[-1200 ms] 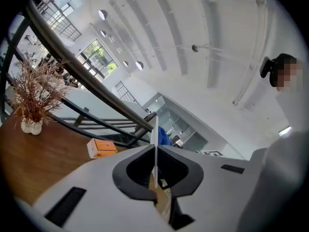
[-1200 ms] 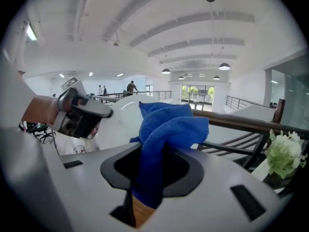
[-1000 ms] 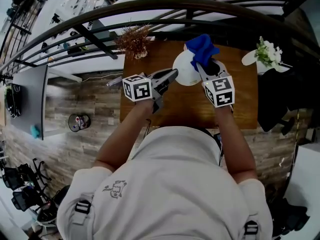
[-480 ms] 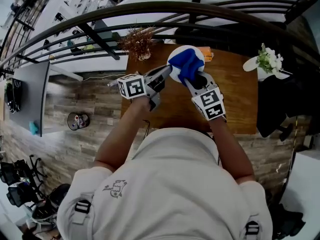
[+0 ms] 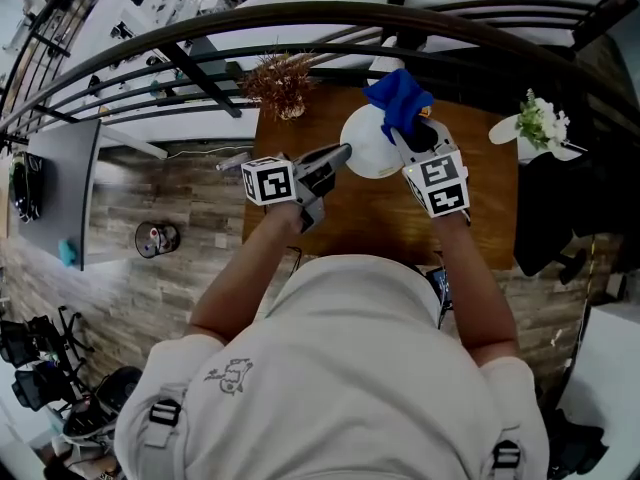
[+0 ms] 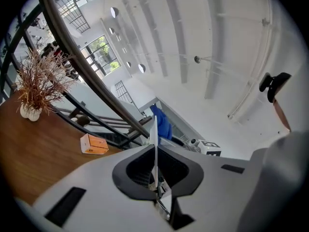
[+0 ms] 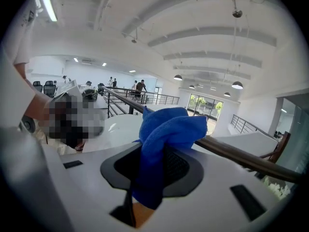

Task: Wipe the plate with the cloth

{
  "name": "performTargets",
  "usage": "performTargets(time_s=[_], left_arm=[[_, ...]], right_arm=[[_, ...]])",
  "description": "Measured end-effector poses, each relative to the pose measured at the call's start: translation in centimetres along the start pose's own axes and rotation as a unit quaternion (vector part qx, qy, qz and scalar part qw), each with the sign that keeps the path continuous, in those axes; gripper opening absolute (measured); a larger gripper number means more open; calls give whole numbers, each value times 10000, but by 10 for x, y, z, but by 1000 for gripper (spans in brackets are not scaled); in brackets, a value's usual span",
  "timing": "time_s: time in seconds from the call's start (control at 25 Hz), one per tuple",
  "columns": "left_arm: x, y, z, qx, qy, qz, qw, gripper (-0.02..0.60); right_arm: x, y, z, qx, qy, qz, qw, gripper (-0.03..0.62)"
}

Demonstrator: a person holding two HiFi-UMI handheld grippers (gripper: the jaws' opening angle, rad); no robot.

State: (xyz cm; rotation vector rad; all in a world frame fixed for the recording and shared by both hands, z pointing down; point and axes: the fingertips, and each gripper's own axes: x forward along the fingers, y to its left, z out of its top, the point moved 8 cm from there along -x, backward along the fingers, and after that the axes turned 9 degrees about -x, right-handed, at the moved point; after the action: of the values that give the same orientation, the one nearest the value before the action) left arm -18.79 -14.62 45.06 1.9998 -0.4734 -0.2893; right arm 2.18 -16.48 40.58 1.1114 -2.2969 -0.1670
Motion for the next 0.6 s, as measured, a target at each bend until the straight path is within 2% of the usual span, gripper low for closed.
performTargets(time_s=[0.16,0.28,0.44,0.52,0.6], left_arm=[[4,0,4,69,6,12,10000,21],[8,0,9,34,-134,-11,9999,20],[2,4,18,-363,-385,3,9986,20],[0,5,25,-385,-493,-89,9980,21],[-5,8,30,-523,-570,29,9970,21]], right_arm=[[9,22,31,-56,-287,318,9991,110],[12,44,41,-52,-423,593,9973,110],[12,61,33,64,-448,790,9958,110],[9,67,26,88,-331,911,9953,110],[6,67,17,94,-184,959,9952,110]])
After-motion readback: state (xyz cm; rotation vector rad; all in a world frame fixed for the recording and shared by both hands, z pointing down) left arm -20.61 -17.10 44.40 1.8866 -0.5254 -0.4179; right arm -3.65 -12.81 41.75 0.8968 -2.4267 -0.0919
